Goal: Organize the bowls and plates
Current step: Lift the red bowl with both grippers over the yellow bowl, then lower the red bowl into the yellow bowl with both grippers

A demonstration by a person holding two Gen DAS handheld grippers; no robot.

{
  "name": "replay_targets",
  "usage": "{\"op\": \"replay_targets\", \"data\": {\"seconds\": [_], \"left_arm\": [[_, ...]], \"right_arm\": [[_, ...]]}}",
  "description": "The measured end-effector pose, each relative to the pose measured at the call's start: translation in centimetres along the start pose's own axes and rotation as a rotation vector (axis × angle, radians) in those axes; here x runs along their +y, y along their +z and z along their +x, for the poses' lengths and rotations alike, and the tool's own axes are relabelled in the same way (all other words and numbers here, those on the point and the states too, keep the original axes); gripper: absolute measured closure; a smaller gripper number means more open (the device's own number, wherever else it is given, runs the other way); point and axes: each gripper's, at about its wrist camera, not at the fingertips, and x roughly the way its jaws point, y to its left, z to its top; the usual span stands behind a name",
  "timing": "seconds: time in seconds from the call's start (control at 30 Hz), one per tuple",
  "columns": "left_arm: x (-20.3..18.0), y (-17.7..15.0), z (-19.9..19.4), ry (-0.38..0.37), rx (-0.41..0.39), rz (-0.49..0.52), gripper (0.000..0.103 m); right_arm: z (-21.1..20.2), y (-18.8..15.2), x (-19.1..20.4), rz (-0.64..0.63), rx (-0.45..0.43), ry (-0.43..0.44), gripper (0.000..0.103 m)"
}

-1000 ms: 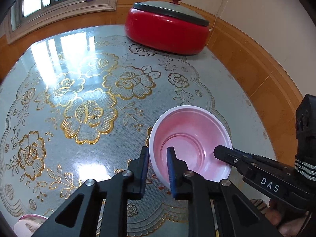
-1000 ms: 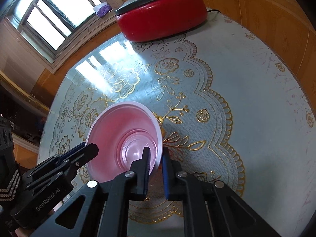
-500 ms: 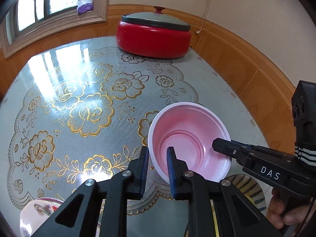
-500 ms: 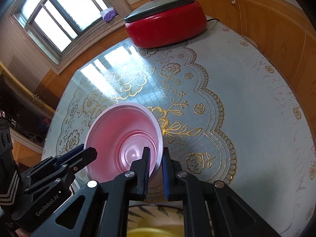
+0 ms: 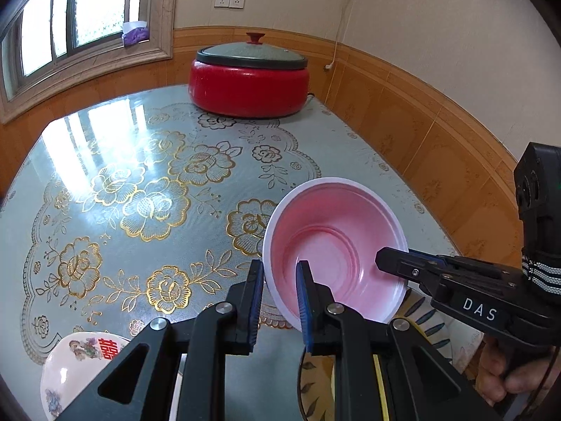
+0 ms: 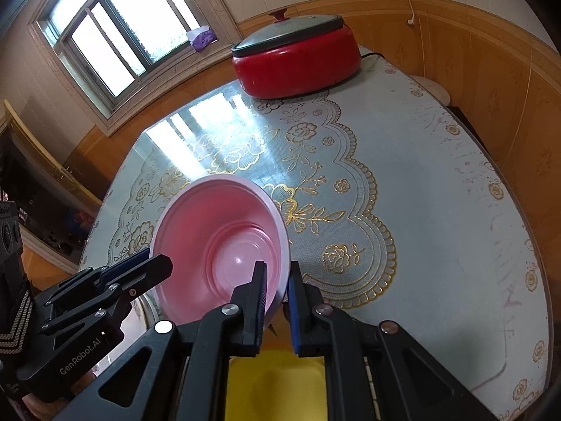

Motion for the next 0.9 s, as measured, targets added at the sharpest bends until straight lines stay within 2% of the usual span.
{"op": "replay_targets", "data": {"seconds": [0.47, 0.7, 0.9], "left_arm": [[-1.6, -1.6, -2.6, -0.059, -0.004, 0.054, 0.085], [-2.6, -3.5, -3.8, -0.122, 0.019, 0.134, 0.084], [-3.4, -4.9, -4.2, -0.168, 0.050, 0.164, 0.084]], "right_arm": [[-3.4, -2.4, 0.3, -0.011, -0.018, -0.031, 0.093], [-5.6, -4.9, -0.1, -0.013, 0.021, -0.029, 0.092], [-6.2, -7.2, -0.8, 0.004, 0.066, -0.045, 0.092]]}}
